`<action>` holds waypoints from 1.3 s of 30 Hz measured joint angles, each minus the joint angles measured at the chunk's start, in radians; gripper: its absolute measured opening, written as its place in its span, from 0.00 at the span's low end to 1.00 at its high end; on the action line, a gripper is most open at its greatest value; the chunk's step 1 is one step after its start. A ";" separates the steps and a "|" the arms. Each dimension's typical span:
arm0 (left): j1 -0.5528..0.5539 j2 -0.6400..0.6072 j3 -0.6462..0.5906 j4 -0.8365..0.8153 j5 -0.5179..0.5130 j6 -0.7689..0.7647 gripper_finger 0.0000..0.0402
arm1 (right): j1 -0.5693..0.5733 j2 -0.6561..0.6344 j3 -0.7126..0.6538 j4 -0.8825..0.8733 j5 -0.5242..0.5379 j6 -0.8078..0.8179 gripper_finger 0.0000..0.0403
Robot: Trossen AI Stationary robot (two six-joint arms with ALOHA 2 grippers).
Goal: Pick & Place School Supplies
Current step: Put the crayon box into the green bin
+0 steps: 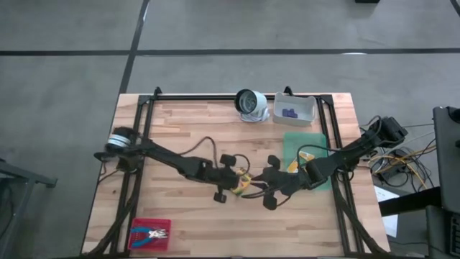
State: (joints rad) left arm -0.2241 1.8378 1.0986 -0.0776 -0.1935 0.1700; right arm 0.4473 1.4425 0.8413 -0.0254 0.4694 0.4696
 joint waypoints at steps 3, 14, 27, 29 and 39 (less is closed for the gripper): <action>-0.002 -0.110 0.005 -0.073 0.001 -0.009 0.09 | 0.000 0.000 0.000 -0.001 -0.005 0.003 0.16; -0.005 -0.354 -0.142 -0.146 0.050 -0.092 0.09 | 0.005 0.152 0.003 0.014 -0.029 0.121 0.15; 0.053 -0.386 -0.288 0.104 0.092 -0.818 0.09 | 0.007 0.396 0.131 0.014 0.002 0.154 0.14; 0.070 -0.385 -0.289 0.094 0.092 -0.827 0.09 | 0.007 0.410 0.152 0.003 0.002 0.136 0.14; 0.085 -0.385 -0.289 0.082 0.116 -1.009 0.09 | 0.007 0.419 0.185 -0.007 0.002 0.106 0.14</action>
State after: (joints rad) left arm -0.1390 1.4525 0.8101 0.0048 -0.0776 -0.8388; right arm 0.4541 1.8614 1.0264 -0.0321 0.4713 0.5758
